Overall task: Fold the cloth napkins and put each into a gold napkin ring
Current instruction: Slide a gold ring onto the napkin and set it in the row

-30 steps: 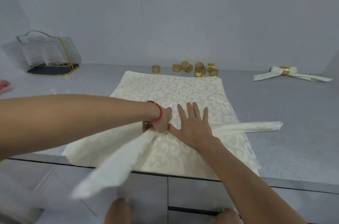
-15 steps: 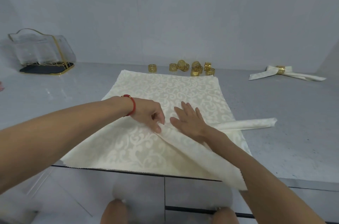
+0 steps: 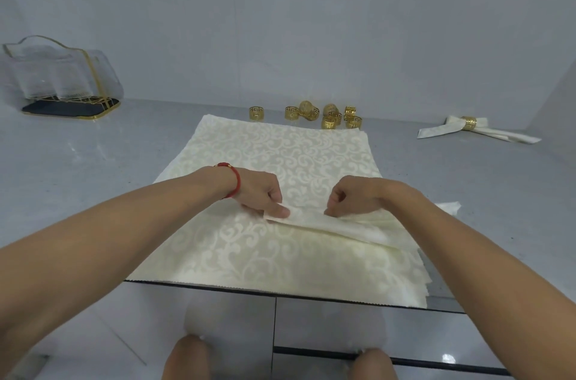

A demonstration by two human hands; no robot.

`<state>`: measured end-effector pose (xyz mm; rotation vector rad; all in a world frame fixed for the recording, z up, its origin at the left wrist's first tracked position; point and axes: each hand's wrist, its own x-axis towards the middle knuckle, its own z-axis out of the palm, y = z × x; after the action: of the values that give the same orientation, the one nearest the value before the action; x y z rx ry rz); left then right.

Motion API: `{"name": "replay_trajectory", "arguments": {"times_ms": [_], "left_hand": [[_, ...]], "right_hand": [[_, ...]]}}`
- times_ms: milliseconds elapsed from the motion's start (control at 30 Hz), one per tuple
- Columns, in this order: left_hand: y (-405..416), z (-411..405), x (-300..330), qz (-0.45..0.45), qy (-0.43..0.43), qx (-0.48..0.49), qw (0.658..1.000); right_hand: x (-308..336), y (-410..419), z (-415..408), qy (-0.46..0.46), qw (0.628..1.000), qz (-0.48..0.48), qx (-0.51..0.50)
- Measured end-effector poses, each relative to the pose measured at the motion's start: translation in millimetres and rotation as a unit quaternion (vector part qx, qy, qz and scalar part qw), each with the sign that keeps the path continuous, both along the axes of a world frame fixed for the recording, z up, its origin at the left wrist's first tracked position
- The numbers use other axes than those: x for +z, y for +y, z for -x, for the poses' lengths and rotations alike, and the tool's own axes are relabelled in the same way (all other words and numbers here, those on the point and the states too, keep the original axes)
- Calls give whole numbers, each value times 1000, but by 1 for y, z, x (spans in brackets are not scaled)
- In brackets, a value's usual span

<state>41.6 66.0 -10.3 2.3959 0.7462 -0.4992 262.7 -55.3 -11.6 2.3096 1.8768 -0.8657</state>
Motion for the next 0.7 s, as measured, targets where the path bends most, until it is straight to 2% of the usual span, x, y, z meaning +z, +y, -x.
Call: {"name": "replay_trajectory", "arguments": {"times_ms": [167,267,333,367,433,500,567,633,700], "left_hand": [[-12,-9,-6,-41,4,51,998],[-16,-14,-6,-60,9,64,996],[-18,-16,-7,-68,6,70,995],[-18,-16,-6,-72,5,72,995],[-19,-16,-5,-79,8,72,994],[-20,-17,-5,-78,15,71,994],[-20,-17,-4,-68,21,70,995],[-18,-15,-3,-49,24,65,996],[-16,-13,-2,-38,24,58,997]], "right_hand": [[8,5,22,-107,994,-8,1],[14,3,41,-241,969,-25,49],[15,5,49,-288,954,-20,84],[16,6,51,-277,957,-5,87],[23,10,47,-196,978,28,69],[35,12,36,-38,997,60,17],[47,8,27,117,988,96,-24],[50,0,22,174,980,101,-9],[41,-4,22,167,984,60,26]]}}
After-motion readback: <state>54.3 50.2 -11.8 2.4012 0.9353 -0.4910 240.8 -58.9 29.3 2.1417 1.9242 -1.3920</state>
